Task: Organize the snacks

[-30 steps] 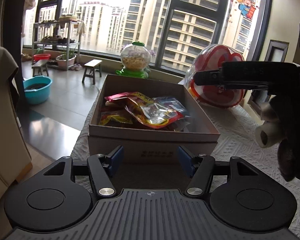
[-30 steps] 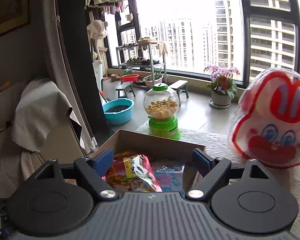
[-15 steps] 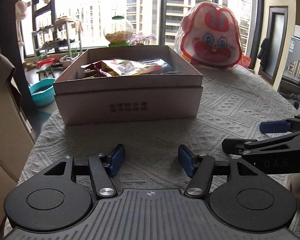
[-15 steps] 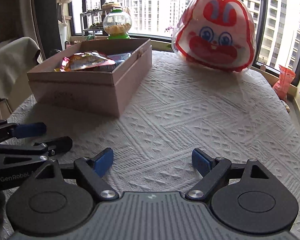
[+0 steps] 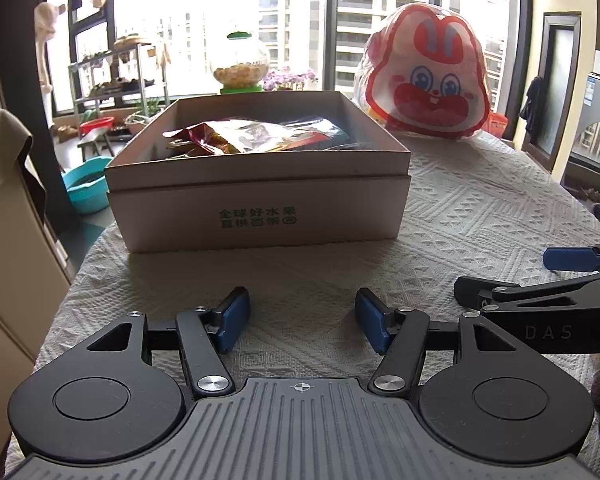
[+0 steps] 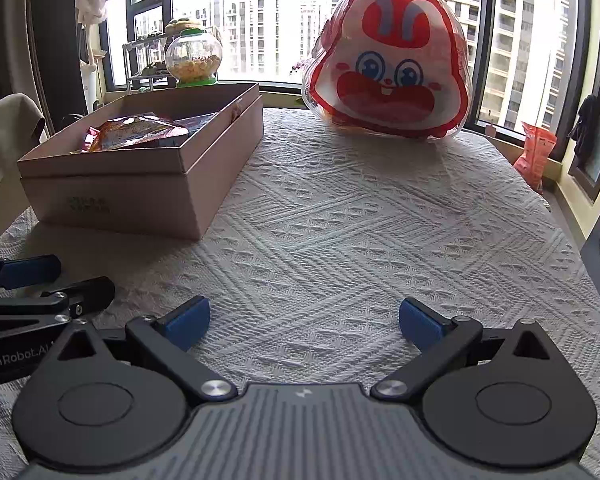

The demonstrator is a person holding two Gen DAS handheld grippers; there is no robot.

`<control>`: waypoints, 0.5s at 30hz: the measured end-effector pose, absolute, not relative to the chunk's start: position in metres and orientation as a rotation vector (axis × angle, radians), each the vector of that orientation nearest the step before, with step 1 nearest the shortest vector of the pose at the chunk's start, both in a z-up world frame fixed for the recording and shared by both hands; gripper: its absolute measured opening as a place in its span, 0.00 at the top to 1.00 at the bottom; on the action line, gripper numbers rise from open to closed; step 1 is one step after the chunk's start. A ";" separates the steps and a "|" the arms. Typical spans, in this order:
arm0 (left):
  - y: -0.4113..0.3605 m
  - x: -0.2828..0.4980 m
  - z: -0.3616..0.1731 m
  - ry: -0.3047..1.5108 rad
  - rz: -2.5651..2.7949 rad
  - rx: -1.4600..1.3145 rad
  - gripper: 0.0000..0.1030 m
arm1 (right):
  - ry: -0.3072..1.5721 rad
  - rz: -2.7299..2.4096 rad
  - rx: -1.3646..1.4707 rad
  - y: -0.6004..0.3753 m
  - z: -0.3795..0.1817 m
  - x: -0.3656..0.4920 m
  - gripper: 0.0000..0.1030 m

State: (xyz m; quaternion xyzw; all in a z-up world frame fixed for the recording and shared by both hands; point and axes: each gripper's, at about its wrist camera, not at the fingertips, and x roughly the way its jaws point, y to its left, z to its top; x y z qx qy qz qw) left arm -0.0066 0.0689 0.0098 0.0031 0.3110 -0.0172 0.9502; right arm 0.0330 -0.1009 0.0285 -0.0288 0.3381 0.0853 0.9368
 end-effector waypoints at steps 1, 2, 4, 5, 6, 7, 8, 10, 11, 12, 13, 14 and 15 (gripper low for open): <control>0.069 -0.007 0.010 0.632 -0.033 0.006 0.36 | 0.691 0.175 -0.058 -0.101 0.028 0.033 0.02; 0.069 -0.007 0.010 0.633 -0.033 0.007 0.37 | 0.691 0.174 -0.059 -0.101 0.028 0.033 0.02; 0.068 -0.007 0.010 0.633 -0.034 0.006 0.37 | 0.691 0.175 -0.057 -0.101 0.028 0.033 0.02; 0.068 -0.007 0.010 0.633 -0.034 0.007 0.37 | 0.691 0.174 -0.058 -0.101 0.028 0.033 0.02; 0.068 -0.007 0.010 0.633 -0.033 0.009 0.37 | 0.691 0.174 -0.058 -0.101 0.028 0.033 0.02; 0.067 -0.007 0.010 0.634 -0.032 0.013 0.37 | 0.691 0.174 -0.058 -0.101 0.028 0.033 0.02; 0.067 -0.008 0.010 0.634 -0.032 0.014 0.37 | 0.691 0.175 -0.058 -0.101 0.028 0.033 0.02; 0.068 -0.008 0.010 0.634 -0.034 0.008 0.37 | 0.691 0.175 -0.058 -0.101 0.028 0.033 0.02; 0.068 -0.008 0.010 0.635 -0.035 0.005 0.37 | 0.691 0.176 -0.058 -0.101 0.028 0.033 0.02; 0.068 -0.008 0.010 0.635 -0.035 0.005 0.37 | 0.691 0.176 -0.058 -0.101 0.028 0.033 0.02; 0.068 -0.008 0.010 0.635 -0.034 0.007 0.37 | 0.691 0.176 -0.057 -0.101 0.028 0.033 0.02; 0.068 -0.008 0.010 0.635 -0.033 0.010 0.37 | 0.691 0.176 -0.058 -0.101 0.028 0.033 0.02; 0.068 -0.009 0.010 0.635 -0.032 0.011 0.37 | 0.691 0.176 -0.058 -0.101 0.028 0.033 0.02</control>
